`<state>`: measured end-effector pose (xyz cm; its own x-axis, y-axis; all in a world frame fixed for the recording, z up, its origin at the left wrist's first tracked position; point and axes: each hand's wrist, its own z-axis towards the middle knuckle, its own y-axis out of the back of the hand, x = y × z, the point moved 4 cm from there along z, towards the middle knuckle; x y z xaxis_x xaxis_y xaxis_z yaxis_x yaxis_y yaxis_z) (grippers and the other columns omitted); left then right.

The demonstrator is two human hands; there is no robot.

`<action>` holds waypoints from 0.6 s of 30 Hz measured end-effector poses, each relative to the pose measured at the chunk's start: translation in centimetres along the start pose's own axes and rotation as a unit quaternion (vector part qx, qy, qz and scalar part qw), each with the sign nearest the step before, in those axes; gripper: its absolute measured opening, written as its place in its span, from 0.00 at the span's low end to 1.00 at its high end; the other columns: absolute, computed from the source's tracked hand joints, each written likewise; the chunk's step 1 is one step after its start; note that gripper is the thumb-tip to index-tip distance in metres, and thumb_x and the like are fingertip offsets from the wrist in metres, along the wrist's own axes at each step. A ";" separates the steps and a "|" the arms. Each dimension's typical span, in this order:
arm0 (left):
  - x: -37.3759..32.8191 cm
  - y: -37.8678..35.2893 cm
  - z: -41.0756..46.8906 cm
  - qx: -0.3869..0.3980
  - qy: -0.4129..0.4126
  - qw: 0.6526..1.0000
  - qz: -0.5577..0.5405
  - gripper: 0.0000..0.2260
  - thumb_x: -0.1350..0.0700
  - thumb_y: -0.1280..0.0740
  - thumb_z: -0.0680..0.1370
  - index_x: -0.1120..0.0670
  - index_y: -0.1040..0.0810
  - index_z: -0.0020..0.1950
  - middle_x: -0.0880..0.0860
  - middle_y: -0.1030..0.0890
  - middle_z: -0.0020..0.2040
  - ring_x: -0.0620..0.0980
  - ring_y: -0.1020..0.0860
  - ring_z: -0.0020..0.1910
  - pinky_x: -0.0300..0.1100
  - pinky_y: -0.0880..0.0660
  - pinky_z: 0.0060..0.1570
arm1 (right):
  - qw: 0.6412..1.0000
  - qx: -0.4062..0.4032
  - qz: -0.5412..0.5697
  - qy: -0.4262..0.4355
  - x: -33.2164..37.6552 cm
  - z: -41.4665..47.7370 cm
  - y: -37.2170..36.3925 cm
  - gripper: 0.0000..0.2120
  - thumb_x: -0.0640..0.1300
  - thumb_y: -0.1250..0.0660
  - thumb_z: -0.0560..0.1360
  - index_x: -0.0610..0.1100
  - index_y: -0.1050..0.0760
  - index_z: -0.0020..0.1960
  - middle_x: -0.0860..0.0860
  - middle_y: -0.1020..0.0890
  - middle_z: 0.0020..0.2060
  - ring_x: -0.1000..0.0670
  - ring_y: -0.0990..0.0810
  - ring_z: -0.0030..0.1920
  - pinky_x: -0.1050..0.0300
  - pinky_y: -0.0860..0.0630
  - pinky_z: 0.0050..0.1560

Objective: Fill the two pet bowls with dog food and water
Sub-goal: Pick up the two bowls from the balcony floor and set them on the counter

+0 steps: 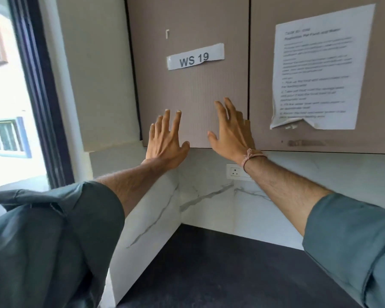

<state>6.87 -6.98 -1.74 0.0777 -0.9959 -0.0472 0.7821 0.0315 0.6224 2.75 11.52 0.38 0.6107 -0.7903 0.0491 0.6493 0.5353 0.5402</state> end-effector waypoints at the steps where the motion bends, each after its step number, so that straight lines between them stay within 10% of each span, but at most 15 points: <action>1: 1.2 0.7 -0.7 0.000 0.005 1.000 0.006 0.40 0.43 0.36 0.79 0.50 0.55 0.84 0.60 0.53 0.84 0.64 0.49 0.82 0.60 0.48 0.79 | 1.000 0.002 0.011 0.003 1.4 -0.1 -0.2 0.40 0.53 0.31 0.77 0.43 0.46 0.82 0.42 0.46 0.82 0.37 0.32 0.73 0.35 0.26 0.64; 18: 25.2 22.2 -18.9 -0.006 0.104 0.985 0.137 0.40 0.45 0.37 0.80 0.50 0.57 0.84 0.57 0.58 0.85 0.60 0.56 0.83 0.58 0.55 0.81 | 0.974 0.026 0.210 0.080 34.6 -6.6 -0.9 0.39 0.52 0.35 0.79 0.44 0.49 0.83 0.44 0.49 0.83 0.41 0.42 0.81 0.39 0.39 0.76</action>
<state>37.87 -29.76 -3.93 0.4110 -0.9108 -0.0392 0.7215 0.2987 0.6247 26.30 -14.38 -4.00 0.8831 -0.4457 0.1467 0.3053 0.7832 0.5417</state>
